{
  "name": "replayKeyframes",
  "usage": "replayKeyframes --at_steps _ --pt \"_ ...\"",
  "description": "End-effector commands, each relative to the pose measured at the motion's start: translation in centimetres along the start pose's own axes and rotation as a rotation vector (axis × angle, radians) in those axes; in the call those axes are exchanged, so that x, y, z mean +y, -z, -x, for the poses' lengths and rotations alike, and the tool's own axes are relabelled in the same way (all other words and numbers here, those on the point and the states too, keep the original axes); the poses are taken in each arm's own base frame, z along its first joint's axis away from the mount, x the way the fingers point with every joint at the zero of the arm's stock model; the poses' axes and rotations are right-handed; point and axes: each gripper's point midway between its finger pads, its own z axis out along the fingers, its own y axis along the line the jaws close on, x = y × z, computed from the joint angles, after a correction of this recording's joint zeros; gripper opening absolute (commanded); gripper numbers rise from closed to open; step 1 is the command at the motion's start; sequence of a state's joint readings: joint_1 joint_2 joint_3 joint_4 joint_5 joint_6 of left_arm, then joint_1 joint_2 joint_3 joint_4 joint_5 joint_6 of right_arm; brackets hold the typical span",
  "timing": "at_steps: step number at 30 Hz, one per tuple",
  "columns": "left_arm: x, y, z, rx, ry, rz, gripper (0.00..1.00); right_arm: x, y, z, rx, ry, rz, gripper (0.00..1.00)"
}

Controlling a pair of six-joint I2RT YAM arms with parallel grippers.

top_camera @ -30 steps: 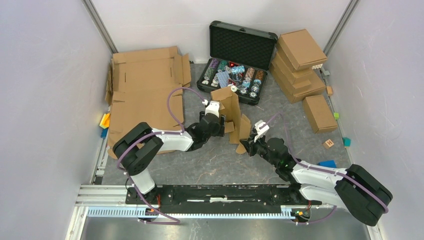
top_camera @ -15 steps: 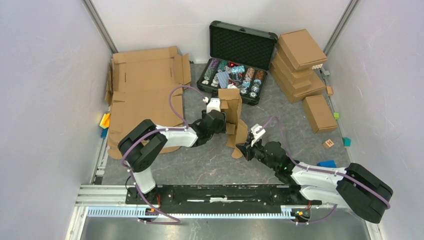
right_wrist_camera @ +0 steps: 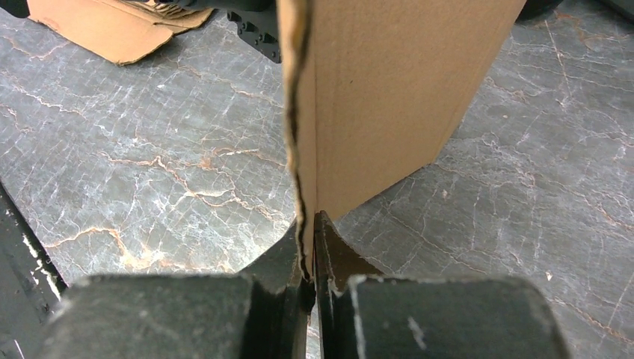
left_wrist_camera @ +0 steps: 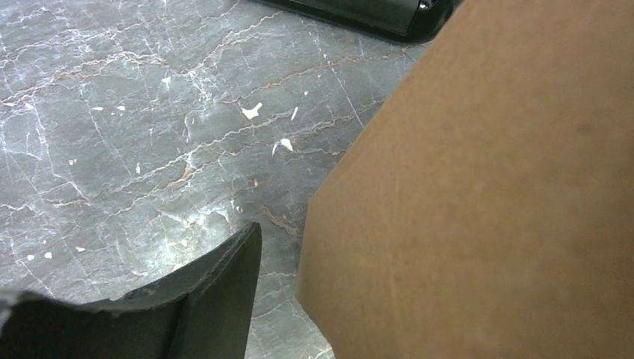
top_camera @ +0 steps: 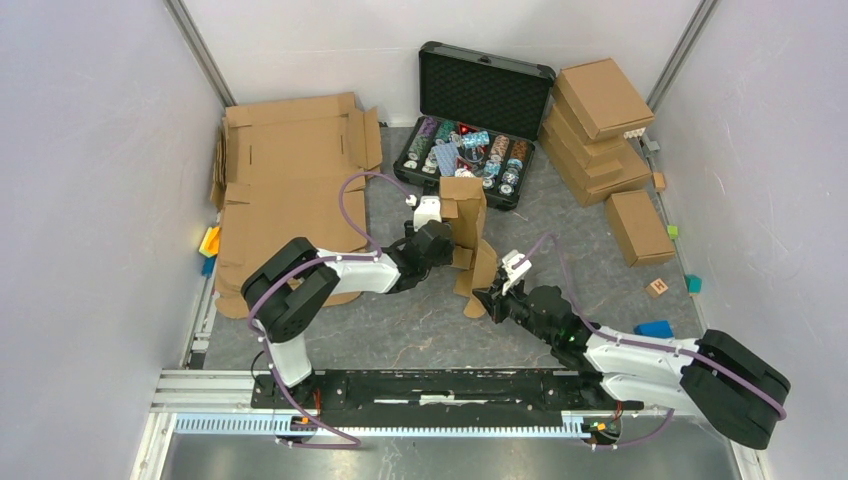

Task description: Fold the paper box

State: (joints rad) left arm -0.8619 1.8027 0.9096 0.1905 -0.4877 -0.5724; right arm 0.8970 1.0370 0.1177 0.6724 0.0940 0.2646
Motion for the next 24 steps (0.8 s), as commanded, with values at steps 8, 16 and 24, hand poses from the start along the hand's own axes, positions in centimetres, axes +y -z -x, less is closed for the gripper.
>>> replayKeyframes --at_steps 8,16,24 --pt "5.4 1.0 -9.2 0.275 -0.175 0.155 0.67 -0.7 0.6 0.1 -0.009 0.011 -0.04 0.11" --pt "4.7 1.5 -9.8 0.224 -0.186 0.124 0.7 -0.9 0.6 0.0 -0.004 0.015 -0.053 0.14" --pt "3.0 2.2 -7.3 0.17 -0.201 0.042 0.75 -0.9 0.5 0.5 -0.008 0.022 -0.056 0.15"
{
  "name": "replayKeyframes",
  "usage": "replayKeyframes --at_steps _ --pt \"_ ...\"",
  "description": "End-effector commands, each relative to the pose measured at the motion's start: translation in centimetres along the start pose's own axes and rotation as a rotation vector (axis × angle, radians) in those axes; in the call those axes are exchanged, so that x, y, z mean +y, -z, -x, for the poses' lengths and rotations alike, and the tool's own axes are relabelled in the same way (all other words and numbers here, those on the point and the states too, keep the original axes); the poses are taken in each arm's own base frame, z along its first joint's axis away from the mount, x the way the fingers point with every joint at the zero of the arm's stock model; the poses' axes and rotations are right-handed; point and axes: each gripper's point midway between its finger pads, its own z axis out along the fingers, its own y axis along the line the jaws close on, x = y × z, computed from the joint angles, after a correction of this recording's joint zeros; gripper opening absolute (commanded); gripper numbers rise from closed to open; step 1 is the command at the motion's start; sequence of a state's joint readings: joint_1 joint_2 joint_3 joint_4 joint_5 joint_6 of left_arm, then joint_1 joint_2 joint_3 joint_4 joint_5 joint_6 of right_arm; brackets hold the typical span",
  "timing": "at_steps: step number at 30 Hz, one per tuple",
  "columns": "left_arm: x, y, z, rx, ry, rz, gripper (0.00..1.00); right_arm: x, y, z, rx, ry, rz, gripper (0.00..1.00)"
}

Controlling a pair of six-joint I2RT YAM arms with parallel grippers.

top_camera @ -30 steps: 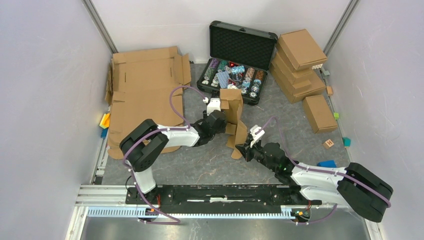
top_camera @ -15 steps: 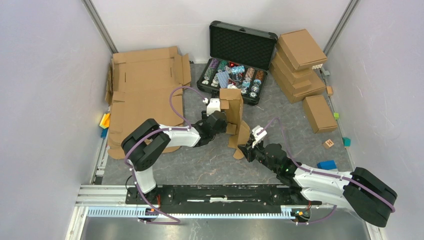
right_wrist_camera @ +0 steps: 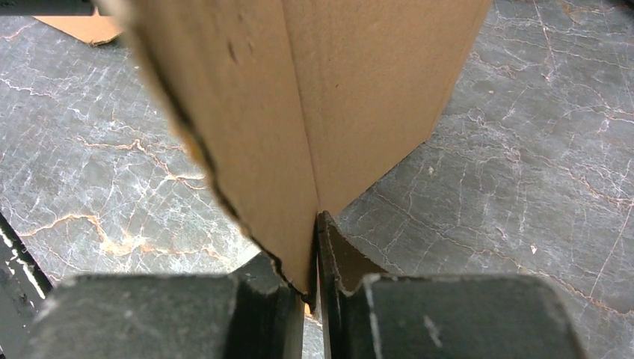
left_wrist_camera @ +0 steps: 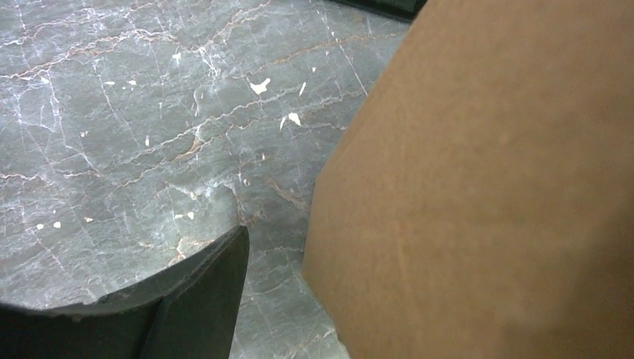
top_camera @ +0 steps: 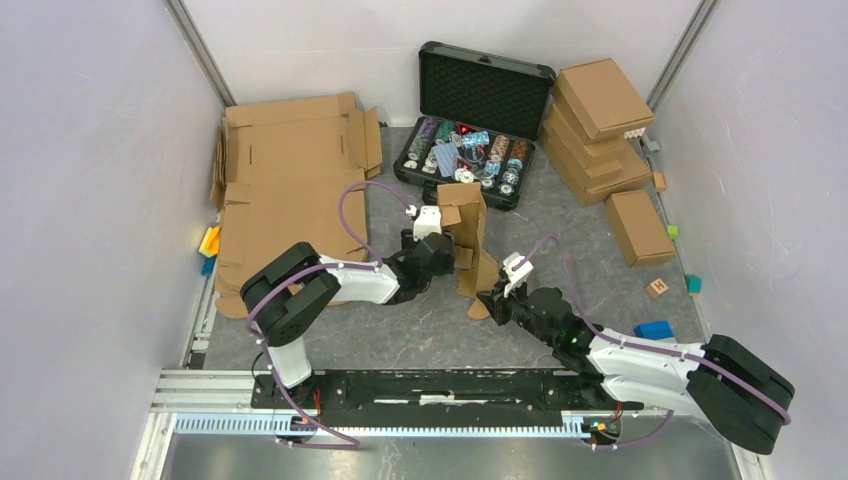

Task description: Fold the paper box

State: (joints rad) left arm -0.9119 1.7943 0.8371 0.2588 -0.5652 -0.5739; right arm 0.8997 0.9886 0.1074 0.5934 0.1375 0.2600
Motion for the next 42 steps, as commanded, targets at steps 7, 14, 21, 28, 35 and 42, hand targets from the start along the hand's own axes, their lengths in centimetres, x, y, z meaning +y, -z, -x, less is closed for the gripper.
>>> replayKeyframes --at_steps 7,14,21,28,35,42 --pt "1.1 3.1 -3.1 0.09 -0.194 -0.129 0.81 0.2 -0.3 2.0 -0.041 0.025 -0.004 0.15" --pt "0.3 3.7 -1.6 0.015 -0.213 -0.195 0.84 0.5 -0.7 2.6 -0.04 0.029 0.001 0.15" --pt "0.0 5.2 0.8 -0.066 -0.142 -0.225 0.88 0.0 -0.7 2.8 -0.038 0.023 -0.032 0.13" --pt "0.6 5.6 1.8 -0.093 -0.124 -0.225 0.88 -0.1 -0.7 3.0 -0.044 0.023 -0.039 0.15" --pt "1.8 4.5 2.8 -0.088 -0.076 -0.257 0.87 -0.7 -0.6 3.2 -0.051 0.023 -0.068 0.36" --pt "1.7 2.4 3.5 -0.079 -0.099 -0.284 0.89 -1.5 -0.4 3.5 -0.059 0.019 -0.118 0.61"
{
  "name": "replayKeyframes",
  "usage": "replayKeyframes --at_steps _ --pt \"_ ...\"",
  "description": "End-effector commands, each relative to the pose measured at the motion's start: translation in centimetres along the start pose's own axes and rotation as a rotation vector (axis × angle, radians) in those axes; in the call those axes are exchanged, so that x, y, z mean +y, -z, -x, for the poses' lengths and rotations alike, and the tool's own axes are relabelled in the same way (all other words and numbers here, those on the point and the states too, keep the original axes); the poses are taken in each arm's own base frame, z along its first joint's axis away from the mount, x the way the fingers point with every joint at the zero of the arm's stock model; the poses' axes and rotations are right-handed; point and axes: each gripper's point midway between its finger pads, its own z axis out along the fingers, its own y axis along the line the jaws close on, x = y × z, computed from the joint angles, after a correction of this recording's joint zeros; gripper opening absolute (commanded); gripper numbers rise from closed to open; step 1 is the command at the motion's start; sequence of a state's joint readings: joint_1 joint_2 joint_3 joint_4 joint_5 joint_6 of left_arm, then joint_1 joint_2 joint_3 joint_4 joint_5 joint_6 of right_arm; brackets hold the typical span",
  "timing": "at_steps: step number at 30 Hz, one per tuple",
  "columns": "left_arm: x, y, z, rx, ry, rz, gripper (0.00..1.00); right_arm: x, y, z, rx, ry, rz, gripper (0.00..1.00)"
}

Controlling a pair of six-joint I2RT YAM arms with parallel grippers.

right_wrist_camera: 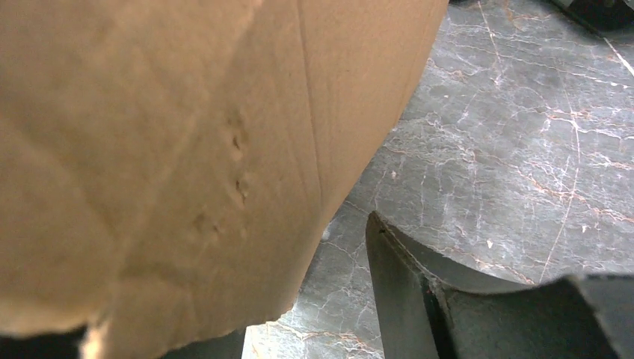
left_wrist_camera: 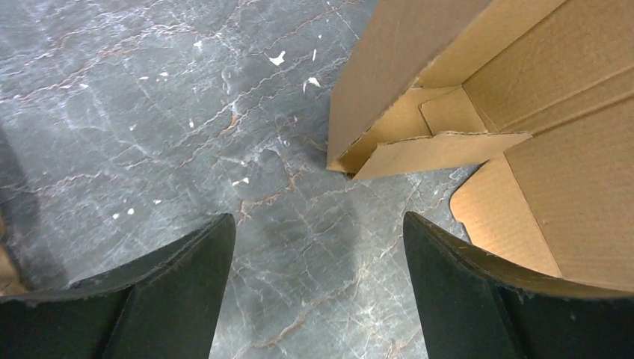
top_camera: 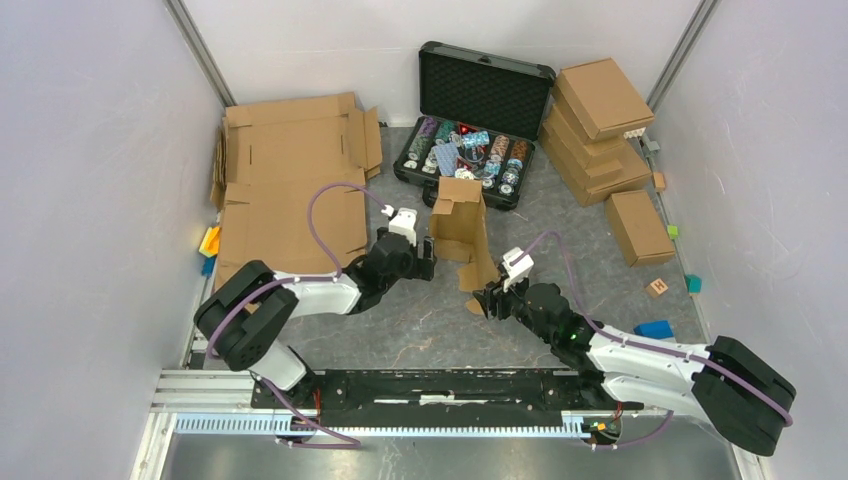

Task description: Fold the paper box

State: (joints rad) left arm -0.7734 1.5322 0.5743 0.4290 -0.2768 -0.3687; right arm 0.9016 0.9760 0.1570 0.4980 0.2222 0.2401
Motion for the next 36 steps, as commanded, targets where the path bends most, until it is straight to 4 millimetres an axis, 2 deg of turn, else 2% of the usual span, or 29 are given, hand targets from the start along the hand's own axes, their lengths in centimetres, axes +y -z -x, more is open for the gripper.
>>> replayKeyframes --at_steps 1,4,11,18,26,29,32,36 --pt "-1.5 -1.7 2.1 -0.041 -0.052 -0.083 0.89 -0.2 -0.3 2.9 -0.074 -0.007 -0.031 0.64" --pt "-2.1 -2.5 1.9 -0.026 -0.074 -0.11 0.89 0.4 -0.2 3.3 -0.088 0.0 0.001 0.74" --pt "-2.9 -3.2 2.0 -0.042 -0.095 -0.15 0.89 1.8 0.8 4.7 -0.123 0.013 0.088 0.98" --pt "-3.1 -3.5 2.5 -0.057 -0.11 -0.152 0.89 2.6 2.9 8.0 -0.182 0.014 0.137 0.98" --pt "-3.3 -3.5 2.7 -0.051 -0.116 -0.16 0.89 3.8 6.6 15.7 -0.279 0.027 0.19 0.96" --pt "-2.8 -3.8 2.7 -0.047 -0.11 -0.132 0.89 2.1 7.6 18.6 -0.315 0.025 0.083 0.96" --pt "-3.0 -3.9 2.7 -0.051 -0.112 -0.141 0.88 -3.0 8.0 20.0 -0.268 0.023 -0.225 0.88" --pt "-3.2 -3.9 2.5 -0.059 -0.119 -0.162 0.88 -6.2 6.4 19.3 -0.126 0.068 -0.431 0.73"
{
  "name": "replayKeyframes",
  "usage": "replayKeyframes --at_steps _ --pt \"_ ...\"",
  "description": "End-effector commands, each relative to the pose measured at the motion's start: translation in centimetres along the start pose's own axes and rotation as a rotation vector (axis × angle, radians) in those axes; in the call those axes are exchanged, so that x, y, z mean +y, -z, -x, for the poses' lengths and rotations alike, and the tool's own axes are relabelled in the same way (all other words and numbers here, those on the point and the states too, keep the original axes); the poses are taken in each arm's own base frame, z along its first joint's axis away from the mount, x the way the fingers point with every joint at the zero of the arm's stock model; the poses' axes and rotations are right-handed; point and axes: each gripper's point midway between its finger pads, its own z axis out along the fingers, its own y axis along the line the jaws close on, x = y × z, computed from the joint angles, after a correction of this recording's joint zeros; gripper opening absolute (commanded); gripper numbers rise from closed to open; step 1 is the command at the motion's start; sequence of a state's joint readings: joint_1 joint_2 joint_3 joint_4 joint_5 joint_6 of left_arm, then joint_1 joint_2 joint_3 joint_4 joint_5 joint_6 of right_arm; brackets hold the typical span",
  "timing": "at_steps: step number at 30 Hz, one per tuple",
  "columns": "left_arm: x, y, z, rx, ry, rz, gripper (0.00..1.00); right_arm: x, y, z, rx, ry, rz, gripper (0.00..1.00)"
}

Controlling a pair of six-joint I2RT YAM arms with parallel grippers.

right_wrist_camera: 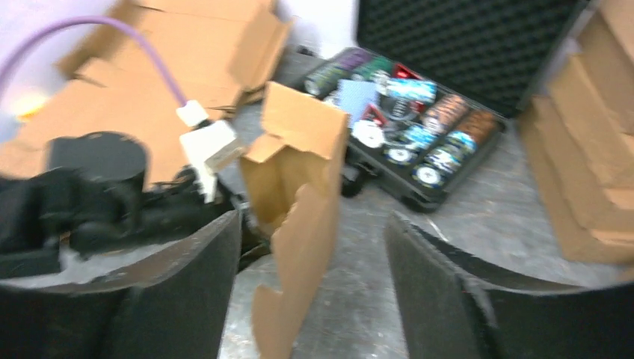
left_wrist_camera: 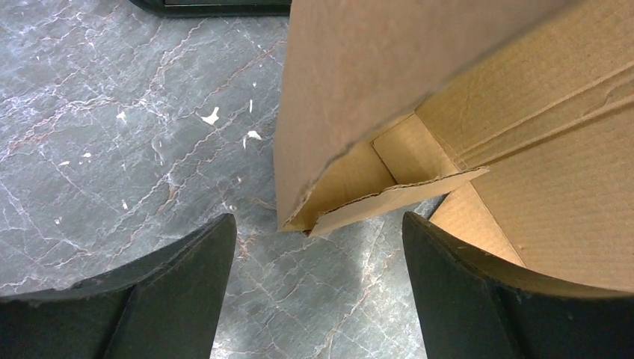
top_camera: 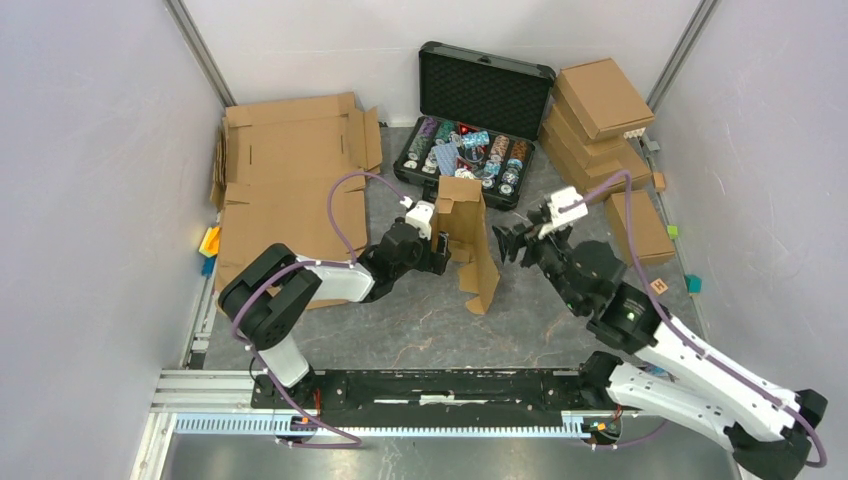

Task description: Fold the paper box

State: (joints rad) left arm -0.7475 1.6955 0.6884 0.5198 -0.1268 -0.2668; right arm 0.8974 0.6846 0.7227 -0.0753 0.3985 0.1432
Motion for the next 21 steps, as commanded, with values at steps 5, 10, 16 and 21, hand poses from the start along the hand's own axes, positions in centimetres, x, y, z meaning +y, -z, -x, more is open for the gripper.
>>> replayKeyframes --at_steps 5,10,16,21 --pt "-0.6 -0.5 1.6 -0.073 -0.055 -0.043 0.88 -7.3 -3.0 -5.2 0.185 -0.02 -0.298 0.29" --pt "-0.3 -0.6 1.5 -0.082 -0.051 -0.037 0.88 -9.1 -5.2 -9.2 0.264 -0.091 -0.286 0.0" --pt "-0.7 -1.0 1.2 -0.094 -0.045 -0.073 0.86 -7.7 -8.1 -13.8 0.29 -0.241 -0.139 0.0" --pt "-1.1 -1.3 0.7 -0.085 -0.049 -0.097 0.83 -6.5 -10.0 -16.4 0.332 -0.326 -0.061 0.0"
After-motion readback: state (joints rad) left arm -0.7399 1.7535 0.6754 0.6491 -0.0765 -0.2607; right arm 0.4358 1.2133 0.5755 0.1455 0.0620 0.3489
